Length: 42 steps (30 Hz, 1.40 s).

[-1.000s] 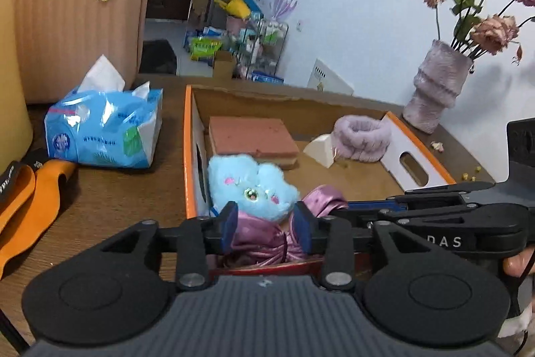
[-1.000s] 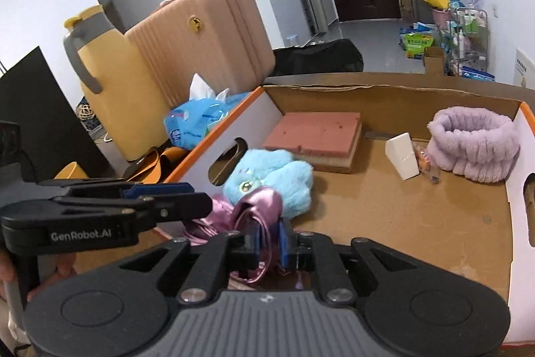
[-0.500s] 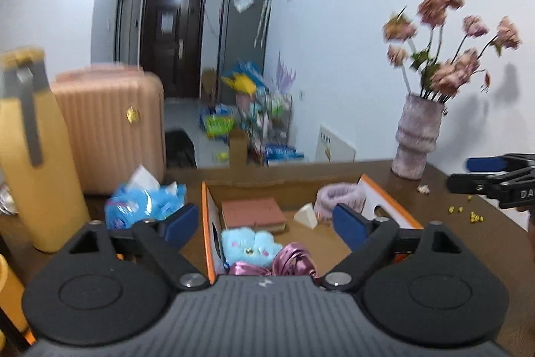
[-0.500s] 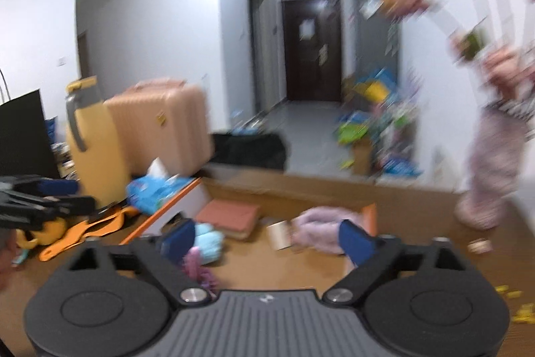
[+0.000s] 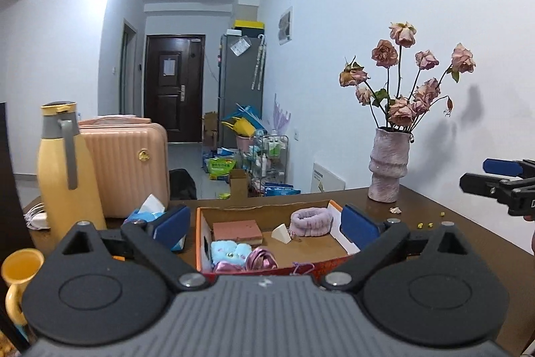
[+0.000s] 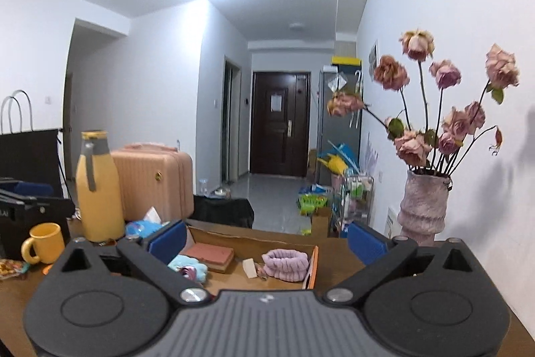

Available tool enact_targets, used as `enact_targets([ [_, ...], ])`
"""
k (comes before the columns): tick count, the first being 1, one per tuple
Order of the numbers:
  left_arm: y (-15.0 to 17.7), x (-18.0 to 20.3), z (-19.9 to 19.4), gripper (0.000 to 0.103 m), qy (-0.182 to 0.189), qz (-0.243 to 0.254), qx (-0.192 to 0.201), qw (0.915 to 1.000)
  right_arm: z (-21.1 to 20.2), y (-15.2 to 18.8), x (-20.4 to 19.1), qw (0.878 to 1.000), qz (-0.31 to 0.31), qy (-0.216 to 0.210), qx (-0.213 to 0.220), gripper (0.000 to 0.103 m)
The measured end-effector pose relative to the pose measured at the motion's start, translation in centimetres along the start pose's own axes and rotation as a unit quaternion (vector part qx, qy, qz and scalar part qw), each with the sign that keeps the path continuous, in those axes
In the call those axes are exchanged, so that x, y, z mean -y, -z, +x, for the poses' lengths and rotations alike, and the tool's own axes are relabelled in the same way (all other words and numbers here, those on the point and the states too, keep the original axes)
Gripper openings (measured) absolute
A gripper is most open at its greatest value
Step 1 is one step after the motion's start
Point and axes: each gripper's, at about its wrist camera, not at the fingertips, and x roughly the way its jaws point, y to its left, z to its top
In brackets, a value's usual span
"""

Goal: Organize soft objects
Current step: 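Move the left tool toward the lilac drawstring pouch, then grasp the lilac drawstring pouch with the left tool and lift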

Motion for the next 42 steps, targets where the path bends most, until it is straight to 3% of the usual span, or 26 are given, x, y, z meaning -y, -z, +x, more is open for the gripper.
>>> enact_targets([
  [5,2.8,1.4,-4.6,0.102,0.018,-0.007,0.01,0.9998,-4.3,1.9,-1.4,1.0,-0.002,-0.005,0.021,0.103],
  [10,6.3,2.1,-8.3,0.103,0.029,-0.023,0.008,0.9993,-8.1,5.5,-3.0,1.0,-0.008,-0.024,0.002,0.103],
  [14,8.8,1.4,-9.4,0.103,0.032,-0.031,-0.023,0.9987,-10.2,8.7,-3.7,0.999,0.023,-0.041,-0.014,0.103],
  [19,10.9,-0.7,-8.4,0.103,0.005,-0.061,-0.069,0.9958,-10.1,12.9,-3.5,0.995,0.066,-0.057,-0.046,0.103],
  [26,11.7,-1.7,-4.9,0.103,0.012,-0.056,-0.091,0.9942,-6.9,14.0,-3.5,0.993,0.089,-0.037,-0.065,0.102],
  [30,12.3,-2.9,-0.6,0.103,0.013,-0.072,-0.114,0.9908,-3.1,13.6,-3.5,0.991,0.115,-0.014,-0.067,0.101],
  [34,12.6,-4.7,4.6,0.101,0.007,-0.091,-0.135,0.9866,2.2,12.9,-4.2,0.988,0.11,-0.054,-0.097,0.088],
  [38,12.7,-6.7,9.5,0.091,0.023,-0.128,-0.149,0.9803,7.7,11.6,-5.5,0.985,0.115,-0.09,-0.095,0.085],
  [41,13.1,-7.3,12.3,0.084,0.025,-0.127,-0.144,0.9811,12.4,11.2,-7.1,0.985,0.092,-0.103,-0.105,0.085],
  [42,13.2,-7.4,13.0,0.084,0.033,-0.125,-0.142,0.9814,14.3,11.4,-7.5,0.983,0.09,-0.115,-0.115,0.08],
])
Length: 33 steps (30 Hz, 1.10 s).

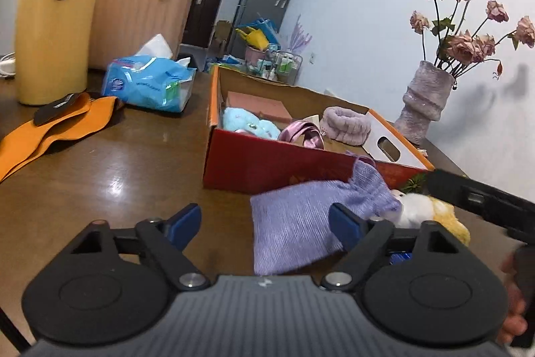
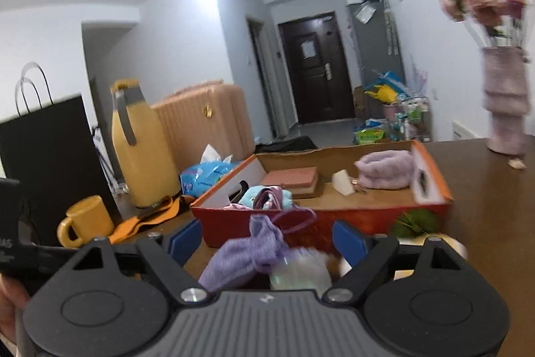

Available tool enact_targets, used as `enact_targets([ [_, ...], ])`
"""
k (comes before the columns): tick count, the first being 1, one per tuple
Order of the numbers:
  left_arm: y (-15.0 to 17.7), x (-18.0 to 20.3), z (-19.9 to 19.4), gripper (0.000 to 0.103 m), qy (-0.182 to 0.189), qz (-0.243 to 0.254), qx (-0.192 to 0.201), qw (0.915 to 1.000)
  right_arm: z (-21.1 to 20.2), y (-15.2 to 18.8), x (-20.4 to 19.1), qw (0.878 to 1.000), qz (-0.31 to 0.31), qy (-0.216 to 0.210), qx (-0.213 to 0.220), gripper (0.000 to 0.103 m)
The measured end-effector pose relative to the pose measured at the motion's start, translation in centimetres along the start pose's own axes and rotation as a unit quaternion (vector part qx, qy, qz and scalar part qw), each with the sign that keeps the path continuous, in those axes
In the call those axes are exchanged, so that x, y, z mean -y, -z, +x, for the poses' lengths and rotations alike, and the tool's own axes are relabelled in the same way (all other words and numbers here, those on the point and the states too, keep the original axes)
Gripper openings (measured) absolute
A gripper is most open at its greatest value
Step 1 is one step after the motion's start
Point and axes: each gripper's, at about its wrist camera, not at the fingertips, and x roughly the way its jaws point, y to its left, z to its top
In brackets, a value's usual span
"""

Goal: Organize soft objects
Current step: 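Grasp the lilac drawstring pouch with the left tool and lift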

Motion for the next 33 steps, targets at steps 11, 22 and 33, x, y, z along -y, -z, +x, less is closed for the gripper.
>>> enact_targets([
  [11,0.5,-3.5,4.0,0.07,0.08,-0.108,-0.058,0.9892,5.7,-0.2,0.9,0.997,0.036,-0.046,-0.059,0.013],
  [22,3.5,1.8,-7.9,0.066,0.134,-0.032,-0.029,0.99,-6.4,3.8,-0.8,0.992,0.061,-0.084,-0.078,0.012],
  [33,7.8,4.6,-9.7,0.074,0.068,-0.033,-0.063,0.9952,-13.2,8.2,1.2,0.993,0.098,0.003,-0.06,0.046],
])
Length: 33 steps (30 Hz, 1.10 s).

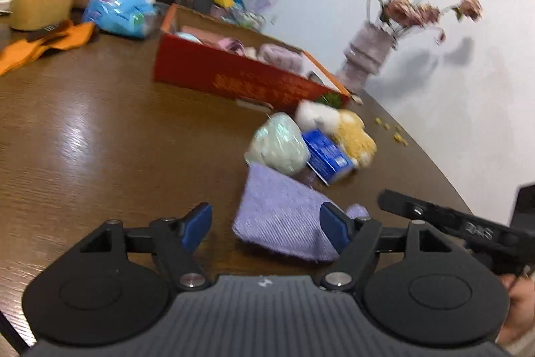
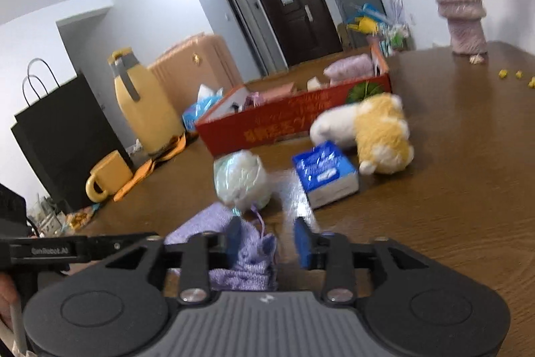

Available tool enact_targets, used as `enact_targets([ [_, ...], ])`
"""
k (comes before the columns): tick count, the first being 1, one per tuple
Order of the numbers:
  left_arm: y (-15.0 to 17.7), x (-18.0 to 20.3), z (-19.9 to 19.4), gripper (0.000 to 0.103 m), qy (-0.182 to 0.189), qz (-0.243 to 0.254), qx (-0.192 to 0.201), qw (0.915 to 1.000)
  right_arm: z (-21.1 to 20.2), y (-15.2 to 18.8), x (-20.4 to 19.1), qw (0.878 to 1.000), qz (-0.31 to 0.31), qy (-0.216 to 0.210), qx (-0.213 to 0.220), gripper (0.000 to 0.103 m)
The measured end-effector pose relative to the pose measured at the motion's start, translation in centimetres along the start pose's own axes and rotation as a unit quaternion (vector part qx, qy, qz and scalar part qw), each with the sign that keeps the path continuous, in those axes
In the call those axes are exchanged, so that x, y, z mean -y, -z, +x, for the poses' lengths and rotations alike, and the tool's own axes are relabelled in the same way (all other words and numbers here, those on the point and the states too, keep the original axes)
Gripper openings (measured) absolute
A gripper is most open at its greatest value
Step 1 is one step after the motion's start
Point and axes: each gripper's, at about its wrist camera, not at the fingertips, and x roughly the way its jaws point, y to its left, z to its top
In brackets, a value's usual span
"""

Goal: Organize soft objects
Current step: 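Grasp the lilac drawstring pouch with the left tool and lift, then carry the pouch with the left tool into the box and release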

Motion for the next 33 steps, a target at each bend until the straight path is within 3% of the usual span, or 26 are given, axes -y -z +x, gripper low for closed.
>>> enact_targets([
  [3,-0.3,0.2,0.3,0.074,0.006,0.011,0.012,0.9999,0.5,0.4,-0.5,1.0,-0.003,-0.009,-0.01,0.047],
  [5,-0.2,0.1,1.1,0.071,0.004,0.009,-0.001,0.9999,1.1,1.0,-0.6,1.0,-0.001,-0.005,-0.014,0.047],
  [7,0.1,-0.2,1.7,0.06,0.008,-0.001,-0.015,0.9998,1.9,1.6,-0.3,1.0,0.015,0.008,-0.024,0.045],
  [8,0.2,-0.3,1.9,0.043,0.014,-0.006,-0.02,0.9997,2.2,1.8,0.1,0.999,0.024,0.009,-0.029,0.045],
  [11,0.6,-0.7,2.2,0.019,0.024,-0.01,-0.034,0.9991,2.8,2.5,0.6,0.998,0.04,-0.005,-0.041,0.027],
  [15,0.8,-0.7,2.0,0.013,0.032,-0.008,-0.034,0.9989,3.0,2.5,0.3,0.999,0.027,-0.011,-0.041,0.02],
  [20,0.3,0.6,0.7,0.011,0.058,0.016,-0.032,0.9977,2.3,1.8,-0.1,0.999,0.01,-0.022,-0.044,0.015],
  [23,-1.7,2.1,-1.4,0.011,0.097,0.048,0.009,0.9941,0.5,-0.5,-0.7,0.998,-0.006,-0.056,-0.021,0.014],
  [27,-7.6,3.9,-2.0,0.011,0.128,0.091,0.074,0.9848,-0.4,-7.0,-0.9,0.995,-0.047,-0.069,0.048,0.014],
  [30,-12.9,4.4,1.1,0.011,0.123,0.113,0.087,0.982,2.3,-12.4,-0.8,0.992,-0.088,-0.043,0.074,0.014],
  [33,-18.2,3.6,6.4,0.011,0.088,0.119,0.072,0.9862,8.2,-18.5,0.2,0.992,-0.11,-0.019,0.054,0.014],
])
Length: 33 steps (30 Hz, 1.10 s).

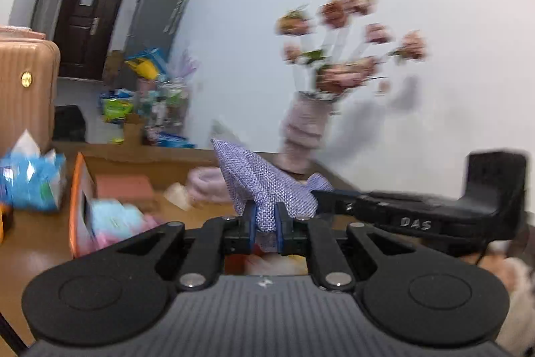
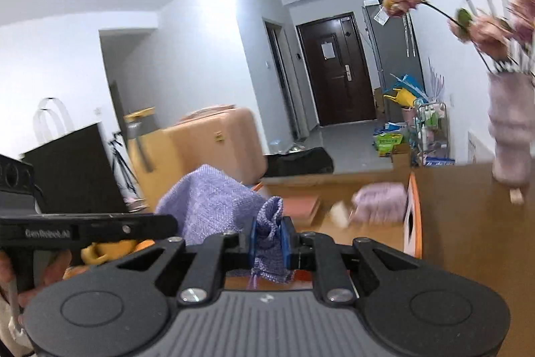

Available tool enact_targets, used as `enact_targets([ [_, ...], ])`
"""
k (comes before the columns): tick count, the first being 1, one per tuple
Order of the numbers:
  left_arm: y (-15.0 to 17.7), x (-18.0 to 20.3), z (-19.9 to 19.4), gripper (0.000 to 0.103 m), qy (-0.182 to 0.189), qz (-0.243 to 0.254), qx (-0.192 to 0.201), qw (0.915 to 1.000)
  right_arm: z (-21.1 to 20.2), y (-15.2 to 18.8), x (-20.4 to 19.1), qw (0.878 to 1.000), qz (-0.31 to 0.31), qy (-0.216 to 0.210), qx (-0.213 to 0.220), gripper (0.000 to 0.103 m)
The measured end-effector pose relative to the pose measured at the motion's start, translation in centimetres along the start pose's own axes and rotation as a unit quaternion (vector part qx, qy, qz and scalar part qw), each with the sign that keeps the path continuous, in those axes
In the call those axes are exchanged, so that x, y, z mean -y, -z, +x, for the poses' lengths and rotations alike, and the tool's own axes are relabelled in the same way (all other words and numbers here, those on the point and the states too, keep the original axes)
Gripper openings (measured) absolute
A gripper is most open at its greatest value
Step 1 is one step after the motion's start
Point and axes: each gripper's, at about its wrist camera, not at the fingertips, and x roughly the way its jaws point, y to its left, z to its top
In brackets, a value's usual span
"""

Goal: Organize soft objects
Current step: 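Carry the pouch with the left tool into the box and release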

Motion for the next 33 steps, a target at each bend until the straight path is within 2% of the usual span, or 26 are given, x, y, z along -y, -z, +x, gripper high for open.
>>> enact_targets([
  [2,-2.2,-3.0,4.9,0.011,-0.006,-0.02,-0.038,0.9991,4.8,-2.0,1.6,0.999,-0.006,0.018,-0.037,0.014],
  [4,-3.1,-5.7,9.5,0.011,-0.042,-0.047,-0.072,0.9955,10.0,-3.1,3.1,0.996,-0.01,0.037,-0.075,0.014],
  [7,-2.4,-8.7,15.4,0.012,-0.073,-0.058,-0.134,0.9866,16.7,-2.8,5.3,0.987,0.007,0.062,-0.146,0.014],
  [9,-1.4,-9.9,18.0,0.012,-0.099,-0.056,-0.169,0.9789,19.4,-1.8,5.7,0.981,0.005,0.079,-0.176,0.014],
  [11,-0.6,-10.2,19.1,0.013,-0.115,-0.041,-0.182,0.9756,21.0,-0.6,5.6,0.976,-0.003,0.079,-0.205,0.014],
  [13,-0.3,-10.5,19.3,0.026,-0.105,-0.032,-0.18,0.9775,21.7,0.1,5.3,0.973,-0.009,0.078,-0.218,0.016],
  [14,-0.4,-10.5,19.3,0.037,-0.099,-0.031,-0.18,0.9781,22.1,0.2,5.3,0.971,-0.012,0.076,-0.225,0.017],
  [16,-0.6,-10.5,19.4,0.038,-0.102,-0.026,-0.178,0.9784,22.3,0.4,5.3,0.971,-0.01,0.072,-0.228,0.019],
  [20,-0.7,-9.7,18.2,0.048,-0.112,-0.009,-0.172,0.9787,21.6,0.4,5.6,0.972,0.001,0.062,-0.227,0.021],
  [23,-1.6,-8.6,16.8,0.049,-0.12,0.003,-0.158,0.9801,20.1,-0.8,5.5,0.975,-0.006,0.064,-0.212,0.025],
  [26,-3.0,-7.3,14.5,0.049,-0.132,0.008,-0.132,0.9825,17.3,-2.8,5.6,0.981,-0.009,0.068,-0.184,0.031],
  [28,-3.7,-6.0,12.3,0.049,-0.144,0.017,-0.1,0.9844,14.6,-4.1,5.5,0.985,-0.012,0.073,-0.156,0.041],
  [32,-4.1,-2.8,7.2,0.057,-0.168,0.04,-0.05,0.9837,8.2,-5.8,4.6,0.992,-0.026,0.078,-0.096,0.049],
  [33,-4.0,-1.9,6.0,0.062,-0.175,0.046,-0.035,0.9829,6.6,-6.0,4.3,0.993,-0.034,0.081,-0.08,0.055],
])
